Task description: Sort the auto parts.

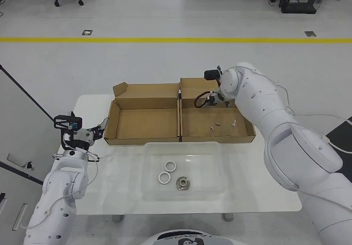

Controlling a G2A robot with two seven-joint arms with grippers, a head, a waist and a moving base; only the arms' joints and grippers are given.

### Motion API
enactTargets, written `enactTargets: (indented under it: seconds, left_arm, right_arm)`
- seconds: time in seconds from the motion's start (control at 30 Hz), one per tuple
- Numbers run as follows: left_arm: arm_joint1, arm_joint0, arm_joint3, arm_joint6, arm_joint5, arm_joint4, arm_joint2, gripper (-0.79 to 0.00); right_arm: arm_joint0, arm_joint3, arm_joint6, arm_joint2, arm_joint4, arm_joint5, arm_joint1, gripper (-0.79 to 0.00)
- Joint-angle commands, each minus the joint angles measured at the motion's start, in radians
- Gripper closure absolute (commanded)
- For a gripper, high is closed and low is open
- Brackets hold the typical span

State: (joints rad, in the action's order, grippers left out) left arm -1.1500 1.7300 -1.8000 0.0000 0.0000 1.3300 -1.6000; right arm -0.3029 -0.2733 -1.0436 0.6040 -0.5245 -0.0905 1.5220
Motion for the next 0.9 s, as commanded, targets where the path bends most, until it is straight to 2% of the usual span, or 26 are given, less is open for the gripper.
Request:
enactTargets:
  seconds: [0.0,0.27,0.43,0.57,0.7,0.8,0.87]
  left_arm:
    - [0.0,0.0,0.0,0.0,0.0,0.0,0.0,-0.785]
    - [0.0,0.0,0.0,0.0,0.0,0.0,0.0,-0.785]
    - [0.0,0.0,0.0,0.0,0.0,0.0,0.0,-0.785]
    - [0.0,0.0,0.0,0.0,0.0,0.0,0.0,-0.785]
    - [0.0,0.0,0.0,0.0,0.0,0.0,0.0,-0.785]
    - [0.0,0.0,0.0,0.0,0.0,0.0,0.0,-0.785]
    - [0.0,0.0,0.0,0.0,0.0,0.0,0.0,-0.785]
  right_arm:
    - [0.006,-0.003,0.002,0.027,0.03,-0.069,-0.02,-0.785]
    - [-0.001,-0.082,-0.05,0.15,0.151,-0.313,-0.122,-0.785]
    - [-0.066,-0.242,-0.144,0.257,0.24,-0.39,-0.205,-0.785]
    - [-0.188,-0.486,-0.247,0.387,0.311,-0.383,-0.287,-0.785]
    - [-0.387,-0.809,-0.363,0.568,0.395,-0.323,-0.369,-0.785]
    - [-0.539,-1.019,-0.423,0.693,0.464,-0.263,-0.414,-0.785]
    - [-0.619,-1.111,-0.447,0.758,0.514,-0.239,-0.436,-0.785]
